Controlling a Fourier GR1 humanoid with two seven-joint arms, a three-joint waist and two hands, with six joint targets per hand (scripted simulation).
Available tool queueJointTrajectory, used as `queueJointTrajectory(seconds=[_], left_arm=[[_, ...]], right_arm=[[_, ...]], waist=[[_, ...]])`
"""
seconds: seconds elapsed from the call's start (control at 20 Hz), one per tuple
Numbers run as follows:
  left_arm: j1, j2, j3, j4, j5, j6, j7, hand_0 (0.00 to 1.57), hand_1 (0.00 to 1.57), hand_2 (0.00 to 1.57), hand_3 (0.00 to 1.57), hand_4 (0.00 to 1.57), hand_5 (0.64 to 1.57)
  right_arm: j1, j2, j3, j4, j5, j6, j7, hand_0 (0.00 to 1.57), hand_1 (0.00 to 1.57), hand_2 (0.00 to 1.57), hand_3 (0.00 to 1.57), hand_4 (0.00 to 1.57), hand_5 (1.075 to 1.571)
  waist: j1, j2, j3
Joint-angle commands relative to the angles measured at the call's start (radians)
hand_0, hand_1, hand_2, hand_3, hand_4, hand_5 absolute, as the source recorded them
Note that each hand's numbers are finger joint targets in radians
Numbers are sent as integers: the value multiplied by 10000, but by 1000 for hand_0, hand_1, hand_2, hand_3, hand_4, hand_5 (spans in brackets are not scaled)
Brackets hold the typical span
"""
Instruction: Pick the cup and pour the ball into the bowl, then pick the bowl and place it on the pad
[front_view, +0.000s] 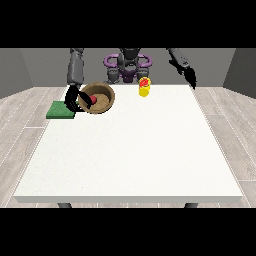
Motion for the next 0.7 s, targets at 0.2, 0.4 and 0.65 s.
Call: queueJointTrajectory(seconds=[0.2, 0.4, 0.65], left_arm=[[323, 130, 753, 1307, 249, 461, 289, 0, 0, 0, 0, 0, 729], [1244, 355, 1156, 1706, 440, 602, -352, 0, 0, 0, 0, 0, 732], [906, 1048, 1713, 1617, 865, 397, -1203, 0, 0, 0, 0, 0, 718]], right_arm=[[-943, -2958, 1694, -1479, 1709, 2637, 2834, 1571, 1571, 1571, 1571, 1526, 1567], [-1145, -3606, 1885, -2327, 1840, 4051, 2809, 1571, 1571, 1571, 1571, 1571, 1554], [-1624, -3685, 947, -1842, 2225, 3931, 1939, 1571, 1571, 1571, 1545, 1571, 1503]], waist=[[-1825, -1617, 128], [-2575, -1997, 171], [-2613, -600, 186]])
